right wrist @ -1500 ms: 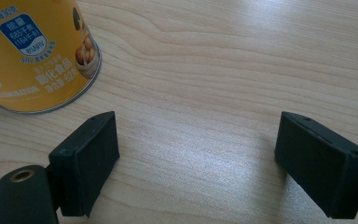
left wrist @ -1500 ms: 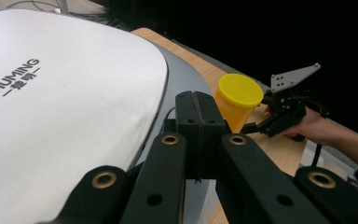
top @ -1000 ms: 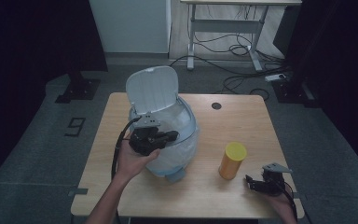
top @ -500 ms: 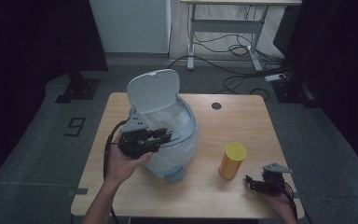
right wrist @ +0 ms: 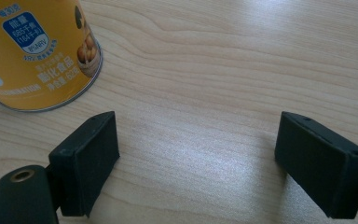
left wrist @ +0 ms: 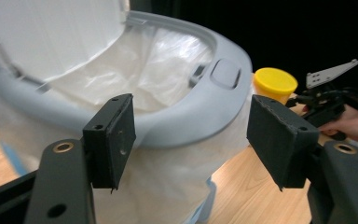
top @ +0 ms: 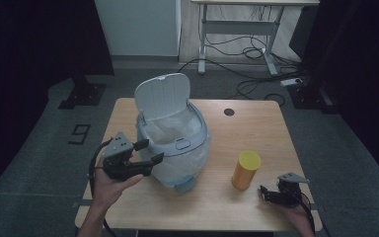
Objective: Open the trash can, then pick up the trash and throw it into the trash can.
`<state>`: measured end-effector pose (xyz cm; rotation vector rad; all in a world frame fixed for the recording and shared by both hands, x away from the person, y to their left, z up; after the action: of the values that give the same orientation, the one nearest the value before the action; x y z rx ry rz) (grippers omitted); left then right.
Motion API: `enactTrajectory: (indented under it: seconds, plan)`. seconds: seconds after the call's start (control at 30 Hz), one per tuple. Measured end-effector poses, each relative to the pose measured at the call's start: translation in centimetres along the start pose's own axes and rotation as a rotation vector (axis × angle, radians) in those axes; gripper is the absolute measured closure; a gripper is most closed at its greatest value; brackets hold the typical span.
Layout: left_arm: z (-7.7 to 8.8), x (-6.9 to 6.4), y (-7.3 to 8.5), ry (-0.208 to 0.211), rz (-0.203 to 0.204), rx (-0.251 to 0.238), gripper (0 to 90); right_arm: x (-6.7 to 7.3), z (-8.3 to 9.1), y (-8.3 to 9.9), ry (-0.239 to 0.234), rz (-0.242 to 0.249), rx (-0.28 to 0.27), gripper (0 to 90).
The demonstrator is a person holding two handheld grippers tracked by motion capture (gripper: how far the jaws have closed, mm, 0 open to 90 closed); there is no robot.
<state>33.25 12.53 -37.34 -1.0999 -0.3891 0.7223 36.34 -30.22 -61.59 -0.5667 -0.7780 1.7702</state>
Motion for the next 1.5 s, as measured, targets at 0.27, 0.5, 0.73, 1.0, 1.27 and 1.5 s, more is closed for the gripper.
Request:
enactTrajectory:
  seconds: [0.27,0.5,0.73,1.0,1.27,1.5]
  plan:
    - [0.7,0.8,2.4,-0.025,-0.010,0.026,29.9,0.0,0.0,0.0,0.000,0.000,0.000,12.9]
    - [-0.2,2.1,5.5,-0.069,-0.008,0.050,28.8,0.0,0.0,0.0,0.001,0.000,0.000,12.9]
    - [-2.5,3.4,8.9,-0.094,0.005,0.100,27.6,0.0,0.0,0.0,0.001,0.000,0.000,12.9]
    - [-4.2,4.2,11.3,-0.091,0.025,0.131,27.0,0.0,0.0,0.0,0.001,0.000,0.000,12.9]
    - [-5.1,4.4,11.9,-0.121,0.023,0.143,27.1,0.1,0.0,-0.1,-0.022,0.016,-0.002,13.5]
    - [-4.3,5.3,13.0,-0.138,0.044,0.143,27.1,0.4,1.0,-0.8,-0.052,0.006,-0.054,13.8]
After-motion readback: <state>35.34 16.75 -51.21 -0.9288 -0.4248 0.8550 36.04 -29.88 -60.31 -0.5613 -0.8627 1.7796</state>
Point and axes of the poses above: each handheld gripper's, and its own axes: z roughly backward along the jaws, y roughly out of its underside, x roughly to its left, the point moved 9 cm from there along -z, roughly forward along the jaws, and after that the axes turned 1 degree about y, right-handed, at the moved point
